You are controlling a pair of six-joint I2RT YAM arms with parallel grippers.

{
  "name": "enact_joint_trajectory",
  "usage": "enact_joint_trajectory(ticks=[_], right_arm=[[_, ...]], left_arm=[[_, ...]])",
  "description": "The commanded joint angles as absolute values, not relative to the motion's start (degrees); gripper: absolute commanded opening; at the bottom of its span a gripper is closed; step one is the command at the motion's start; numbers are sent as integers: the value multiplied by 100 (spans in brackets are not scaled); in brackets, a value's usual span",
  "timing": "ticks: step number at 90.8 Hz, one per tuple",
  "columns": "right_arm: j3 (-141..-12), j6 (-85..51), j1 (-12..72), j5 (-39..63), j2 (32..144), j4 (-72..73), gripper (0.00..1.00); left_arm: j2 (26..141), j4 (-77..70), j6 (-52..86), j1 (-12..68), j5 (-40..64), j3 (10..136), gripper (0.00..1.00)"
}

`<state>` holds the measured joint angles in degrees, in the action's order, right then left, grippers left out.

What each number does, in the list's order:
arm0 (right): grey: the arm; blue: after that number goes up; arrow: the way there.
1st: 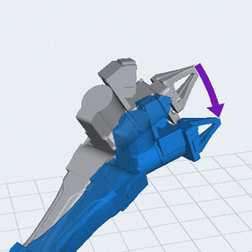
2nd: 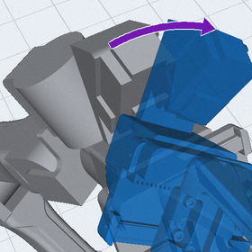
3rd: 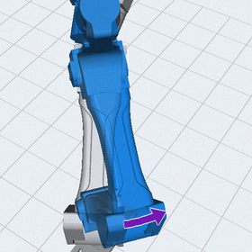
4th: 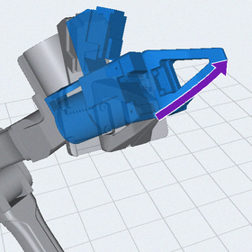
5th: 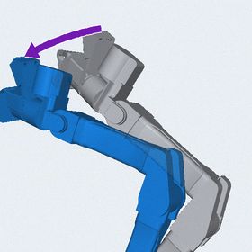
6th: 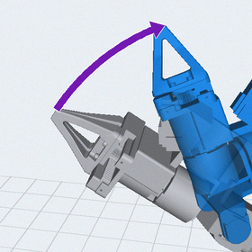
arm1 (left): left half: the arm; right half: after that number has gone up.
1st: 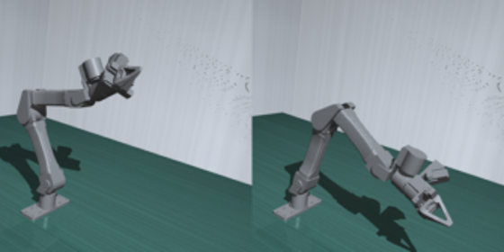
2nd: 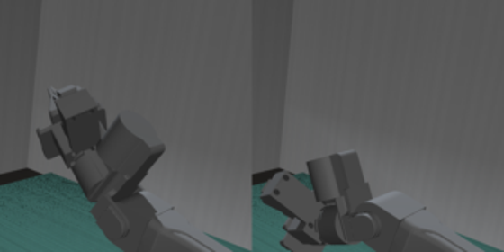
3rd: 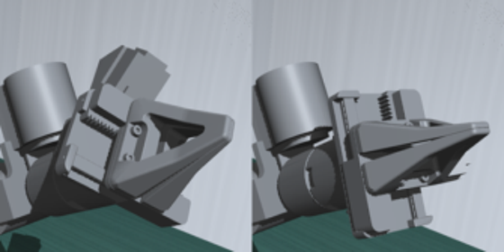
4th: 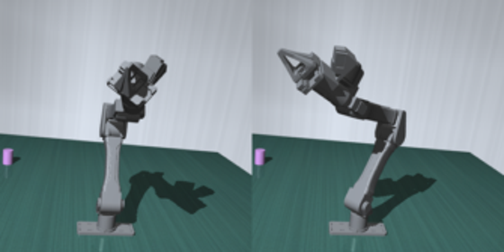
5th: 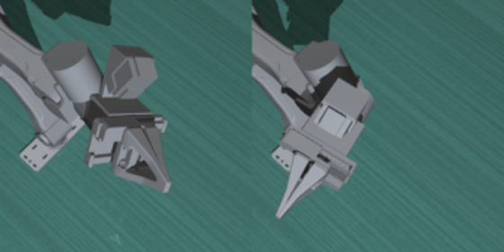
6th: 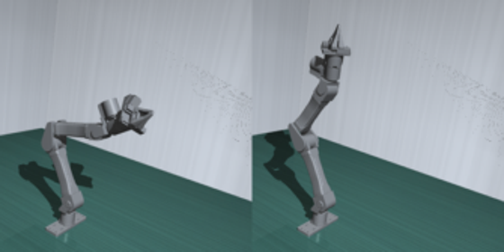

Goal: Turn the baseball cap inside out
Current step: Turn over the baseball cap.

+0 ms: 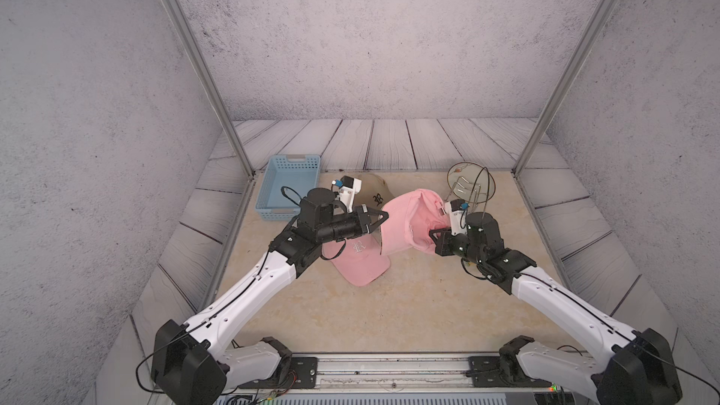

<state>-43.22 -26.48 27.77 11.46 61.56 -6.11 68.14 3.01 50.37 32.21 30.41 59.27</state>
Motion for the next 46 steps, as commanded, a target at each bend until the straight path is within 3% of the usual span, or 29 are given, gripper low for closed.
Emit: enact_joint_trajectory(ticks=[1, 28, 46], right_arm=[[-4306, -2304, 2699, 2091, 5600, -607, 0], [-4110, -2518, 2193, 3018, 4705, -277, 0], [-3823, -3138, 1463, 2594, 4405, -202, 0]], left_arm=[[6751, 997, 4361, 2811, 1903, 5895, 0], [7557, 1779, 3579, 2405, 2562, 6187, 0], [7503, 1931, 3438, 2278, 2743, 6028, 0]])
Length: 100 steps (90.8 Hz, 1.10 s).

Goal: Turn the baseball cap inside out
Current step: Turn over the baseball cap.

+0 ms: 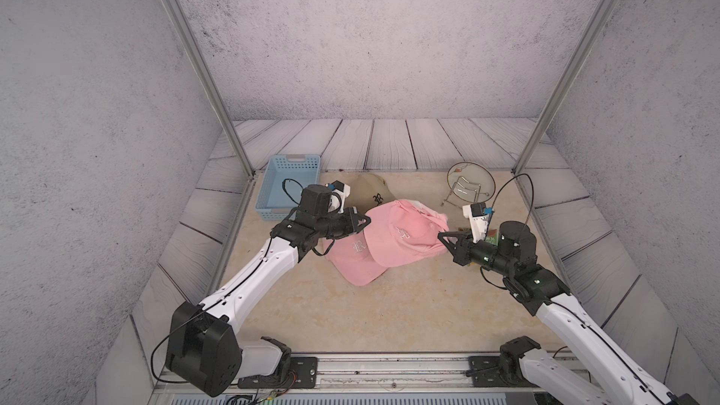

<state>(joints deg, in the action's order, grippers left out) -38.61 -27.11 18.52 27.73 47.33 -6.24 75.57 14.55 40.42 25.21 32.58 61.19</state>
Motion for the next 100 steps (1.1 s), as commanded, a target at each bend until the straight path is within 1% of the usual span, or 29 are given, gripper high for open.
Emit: enact_joint_trajectory(ticks=[1, 17, 24, 36, 45, 47, 52, 60, 63, 66, 73, 78, 91, 100], right_arm=[[-3806, -3177, 1421, 2554, 4400, -211, 0], [-3591, -3617, 929, 2066, 4468, -447, 0], [-3512, -3672, 843, 2142, 4569, -388, 0], [-3578, -3528, 849, 3021, 4958, -144, 0], [-3847, -3134, 846, 3786, 5256, -303, 0], [-3906, -3069, 844, 3904, 5313, -353, 2], [-4027, -2876, 857, 4067, 5383, -528, 13], [-4112, -2542, 854, 4114, 5318, -776, 42], [-4107, -2412, 871, 4128, 5241, -830, 49], [-4098, -2294, 887, 4129, 5170, -865, 53], [-4086, -2046, 940, 4140, 5018, -962, 60], [-4093, -1892, 992, 4154, 4941, -1012, 62], [-4059, -1724, 1200, 4412, 4922, -938, 63], [-4078, -1522, 1482, 4194, 5049, -1057, 63]], left_arm=[[7478, 1933, 3437, 2264, 2734, 6007, 0], [7054, 1830, 3548, 1997, 2530, 5636, 0], [6912, 1649, 3566, 1926, 2681, 5487, 0], [6943, 726, 3699, 1989, 3956, 5330, 0], [7107, 649, 3703, 2234, 4512, 5586, 0], [7134, 679, 3701, 2303, 4547, 5648, 0], [7189, 687, 3750, 2463, 4562, 5789, 0], [7235, 480, 4073, 2592, 4504, 5861, 0], [7252, 380, 4199, 2627, 4474, 5867, 0], [7273, 311, 4292, 2654, 4452, 5886, 0], [7345, 240, 4398, 2736, 4460, 5971, 0], [7393, 230, 4466, 2810, 4465, 6057, 0], [7465, 122, 4660, 2968, 4372, 6177, 0], [7506, 191, 4661, 3050, 4413, 6301, 0]])
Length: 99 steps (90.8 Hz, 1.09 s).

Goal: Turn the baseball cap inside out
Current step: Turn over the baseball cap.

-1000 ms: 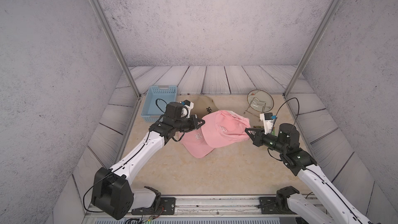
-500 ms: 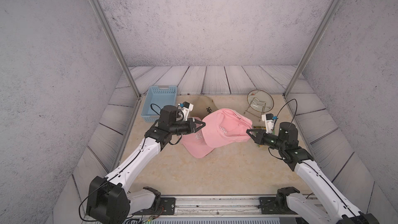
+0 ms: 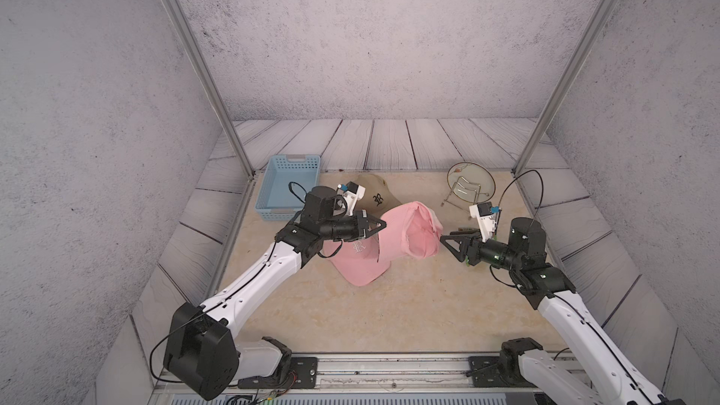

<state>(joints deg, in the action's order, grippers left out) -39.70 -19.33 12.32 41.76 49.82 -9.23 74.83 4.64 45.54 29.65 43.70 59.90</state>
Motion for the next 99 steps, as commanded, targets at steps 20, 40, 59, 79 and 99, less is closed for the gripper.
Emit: enact_joint_trajectory(ticks=[20, 40, 59, 79, 99], right_arm=[[-4339, -1251, 2085, 3606, 5590, -1191, 63], [-4422, -1404, 2156, 1932, 6060, -736, 64], [-4587, -1307, 2160, 771, 6132, -837, 67], [-4571, -1077, 2162, 605, 6199, -696, 70], [-4584, -595, 2166, 1193, 6328, -406, 70]], left_arm=[[7582, 311, 4633, 3217, 4550, 6432, 0], [7554, 509, 4538, 3326, 4731, 6487, 0], [7541, 723, 4422, 3340, 4775, 6496, 0], [7639, 703, 4401, 3390, 5010, 6585, 0], [7741, 625, 4389, 3428, 5434, 6662, 0]])
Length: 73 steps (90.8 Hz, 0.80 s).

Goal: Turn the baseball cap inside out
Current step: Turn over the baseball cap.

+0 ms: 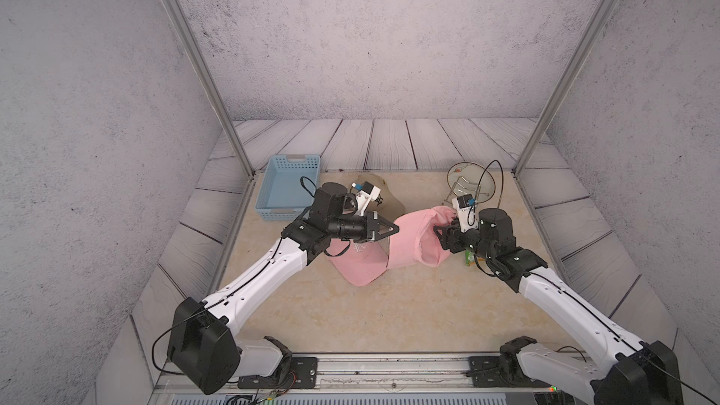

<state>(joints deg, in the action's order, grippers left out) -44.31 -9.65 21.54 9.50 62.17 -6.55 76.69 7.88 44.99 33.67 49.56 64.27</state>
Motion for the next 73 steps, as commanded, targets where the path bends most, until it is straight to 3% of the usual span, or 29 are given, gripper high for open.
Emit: enact_joint_trajectory(ticks=[1, 11, 33, 73], right_arm=[[-4595, -583, 2169, 1199, 6337, -410, 70], [-4644, -422, 2151, 1157, 6396, -413, 59], [-4667, -199, 2161, 1365, 6184, -595, 0], [-5128, -561, 1848, 4097, 5813, -1600, 0]], left_arm=[[7747, 625, 4387, 3432, 5455, 6666, 0], [7737, 643, 4346, 3437, 5564, 6702, 0], [7706, 1120, 3990, 3327, 5502, 6836, 0], [7620, 2298, 2842, 1953, 3293, 7214, 0]])
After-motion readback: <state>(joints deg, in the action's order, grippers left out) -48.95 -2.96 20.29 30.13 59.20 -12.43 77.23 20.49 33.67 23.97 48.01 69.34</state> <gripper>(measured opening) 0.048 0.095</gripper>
